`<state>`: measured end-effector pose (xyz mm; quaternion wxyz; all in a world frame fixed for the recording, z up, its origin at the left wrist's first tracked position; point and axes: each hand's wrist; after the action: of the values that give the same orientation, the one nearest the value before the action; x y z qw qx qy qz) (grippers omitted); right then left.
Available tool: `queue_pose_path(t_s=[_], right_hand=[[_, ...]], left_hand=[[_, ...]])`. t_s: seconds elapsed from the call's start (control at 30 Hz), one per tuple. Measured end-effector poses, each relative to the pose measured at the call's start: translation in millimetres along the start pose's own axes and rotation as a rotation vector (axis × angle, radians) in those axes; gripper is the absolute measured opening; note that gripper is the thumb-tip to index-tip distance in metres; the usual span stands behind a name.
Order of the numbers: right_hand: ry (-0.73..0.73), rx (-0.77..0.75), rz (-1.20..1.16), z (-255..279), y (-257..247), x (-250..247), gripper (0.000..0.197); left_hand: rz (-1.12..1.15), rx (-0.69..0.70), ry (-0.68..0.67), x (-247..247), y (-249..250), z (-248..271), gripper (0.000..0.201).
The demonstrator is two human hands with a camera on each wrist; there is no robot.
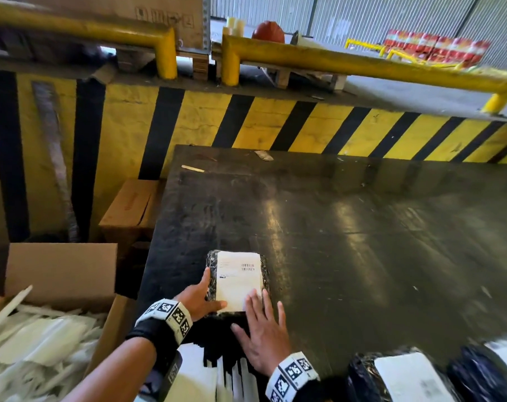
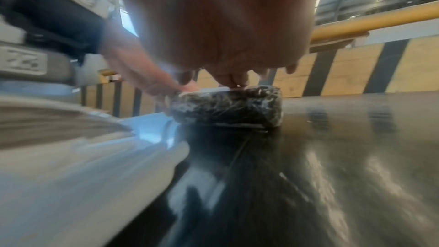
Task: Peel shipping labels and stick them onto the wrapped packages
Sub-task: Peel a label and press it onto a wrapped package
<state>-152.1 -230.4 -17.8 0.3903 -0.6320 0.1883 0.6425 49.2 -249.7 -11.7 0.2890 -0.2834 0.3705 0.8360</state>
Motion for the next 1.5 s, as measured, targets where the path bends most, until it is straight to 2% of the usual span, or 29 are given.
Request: queue_pose_path(t_s=[0.07,0.17,0.27,0.3,0.37,0.43,0.47,0.57,0.63,0.73,0.83,0.9,0.97,1.0,1.07,1.2,1.27,1.5], right_hand=[[-0.036,-0.029,0.049,9,-1,3,0.075],[-0.106,0.038,0.109,20,7,9,0.066],[-0.067,0.099,0.071,31,19,4,0.070],[-0.041,0.113,0.033,33,22,0,0.077],[-0.001,0.086,-0.027,30,26,-5,0.090],[0.077,0.074,-0.087,20,29,-10,0.094],[0.106,0.070,-0.105,12,29,-13,0.088],[0.071,0.076,-0.161,-15,33,-20,0.053],[0.026,0.071,-0.165,-26,37,-19,0.050],[0.016,0.079,-0.219,-31,40,-10,0.050],[0.030,0.081,-0.269,-31,41,-5,0.049],[0.028,0.082,-0.279,-32,41,-4,0.049],[0.021,0.084,-0.287,-31,40,-5,0.049],[0.022,0.086,-0.291,-31,41,-5,0.049],[0.020,0.092,-0.299,-31,40,-4,0.049],[0.008,0.092,-0.304,-30,40,-3,0.049],[0.021,0.087,-0.313,-33,45,-3,0.048],[0.036,0.091,-0.342,-34,46,5,0.049]], left_hand=[[-0.007,0.002,-0.010,-2,3,5,0.102],[-0.028,0.007,-0.013,-4,4,6,0.102],[-0.032,0.003,-0.036,-4,2,4,0.104],[-0.071,0.002,-0.007,-3,2,4,0.104],[-0.235,0.025,0.144,-1,7,13,0.099],[-0.402,0.162,0.300,3,19,29,0.086],[-0.473,0.277,0.332,7,26,36,0.077],[-0.686,0.560,0.243,25,37,51,0.059],[-0.806,0.605,0.202,35,31,55,0.059],[-0.883,0.561,0.239,31,7,62,0.059],[-0.903,0.550,0.345,14,-26,62,0.057],[-0.916,0.530,0.321,8,-43,62,0.056],[-0.913,0.534,0.324,2,-46,63,0.049],[-0.883,0.557,0.369,-1,-40,65,0.044],[-0.745,0.577,0.431,-4,-21,66,0.039],[-0.655,0.559,0.193,14,23,46,0.069],[-0.677,0.536,0.186,20,33,33,0.071],[-0.599,0.415,0.142,-5,-25,37,0.091]])
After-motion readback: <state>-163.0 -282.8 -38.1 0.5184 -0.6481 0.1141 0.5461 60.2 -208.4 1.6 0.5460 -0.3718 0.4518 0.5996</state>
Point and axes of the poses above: each hand's wrist, its own z-axis away from the middle knuckle, its own x-axis out of the palm, y = z × x, and after that the axes turned 11 degrees about -x, right-handed
